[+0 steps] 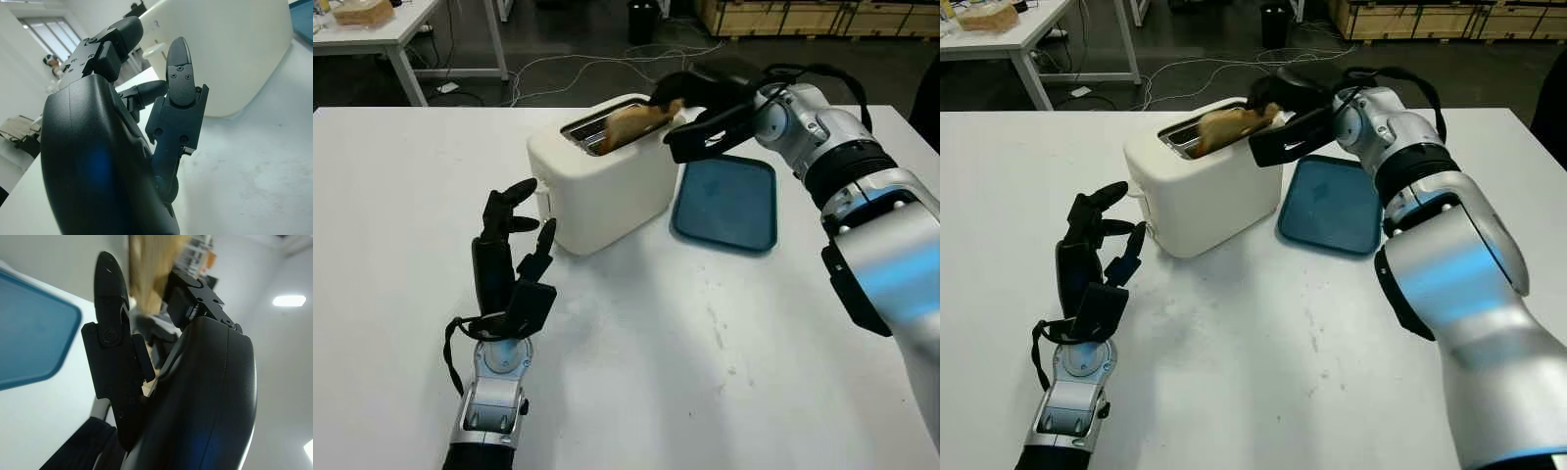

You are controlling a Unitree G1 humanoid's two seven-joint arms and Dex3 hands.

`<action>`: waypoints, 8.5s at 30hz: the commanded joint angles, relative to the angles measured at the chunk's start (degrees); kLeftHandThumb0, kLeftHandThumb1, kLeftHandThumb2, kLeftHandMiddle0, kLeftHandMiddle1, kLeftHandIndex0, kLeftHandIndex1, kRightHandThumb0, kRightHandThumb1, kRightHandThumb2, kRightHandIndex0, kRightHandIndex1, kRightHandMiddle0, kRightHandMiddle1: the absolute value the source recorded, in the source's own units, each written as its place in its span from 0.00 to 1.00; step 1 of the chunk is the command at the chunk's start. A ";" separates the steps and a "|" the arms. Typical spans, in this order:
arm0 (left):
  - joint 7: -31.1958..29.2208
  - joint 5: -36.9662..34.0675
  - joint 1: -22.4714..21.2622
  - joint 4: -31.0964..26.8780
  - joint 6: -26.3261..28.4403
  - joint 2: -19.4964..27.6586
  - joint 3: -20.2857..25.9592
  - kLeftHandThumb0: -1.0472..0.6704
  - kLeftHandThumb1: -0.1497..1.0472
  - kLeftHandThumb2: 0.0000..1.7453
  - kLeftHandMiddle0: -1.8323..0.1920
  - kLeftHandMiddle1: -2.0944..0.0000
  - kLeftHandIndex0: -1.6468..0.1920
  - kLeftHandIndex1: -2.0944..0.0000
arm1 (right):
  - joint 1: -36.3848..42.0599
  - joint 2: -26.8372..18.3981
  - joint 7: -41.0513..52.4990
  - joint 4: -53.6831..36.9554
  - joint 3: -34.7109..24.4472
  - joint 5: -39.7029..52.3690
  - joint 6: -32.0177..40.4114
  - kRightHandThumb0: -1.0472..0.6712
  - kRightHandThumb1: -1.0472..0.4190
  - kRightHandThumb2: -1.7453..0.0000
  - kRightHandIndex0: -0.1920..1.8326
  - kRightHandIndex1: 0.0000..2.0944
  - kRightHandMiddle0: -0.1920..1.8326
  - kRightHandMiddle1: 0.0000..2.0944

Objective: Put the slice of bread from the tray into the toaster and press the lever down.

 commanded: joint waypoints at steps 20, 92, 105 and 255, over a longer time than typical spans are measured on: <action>0.01 2.98 -0.10 -2.16 0.30 2.36 0.19 0.44 0.89 0.20 0.81 0.29 0.73 0.65 | 28.83 1.39 -20.20 -7.16 -17.52 20.23 -17.28 0.25 0.09 0.77 0.26 0.12 0.30 0.03; -10.95 20.44 -19.23 6.87 5.71 29.69 -4.10 0.54 0.89 0.05 0.52 0.26 0.27 0.99 | 55.72 7.14 -41.56 -39.84 -26.41 10.84 -14.53 0.34 0.09 0.83 0.60 0.20 0.61 0.00; -12.48 20.30 -20.81 6.63 6.32 30.22 -3.92 0.55 0.89 0.01 0.47 0.29 0.25 0.98 | 56.19 7.01 -41.43 -40.09 -26.39 10.81 -14.96 0.32 0.09 0.82 0.60 0.18 0.62 0.00; 7.62 2.68 0.35 -4.20 0.68 -2.79 -0.36 0.35 0.89 0.30 0.70 0.68 0.63 0.93 | 64.75 14.67 -9.72 -58.20 -34.33 36.78 -2.54 0.27 0.09 0.76 0.35 0.01 0.34 0.01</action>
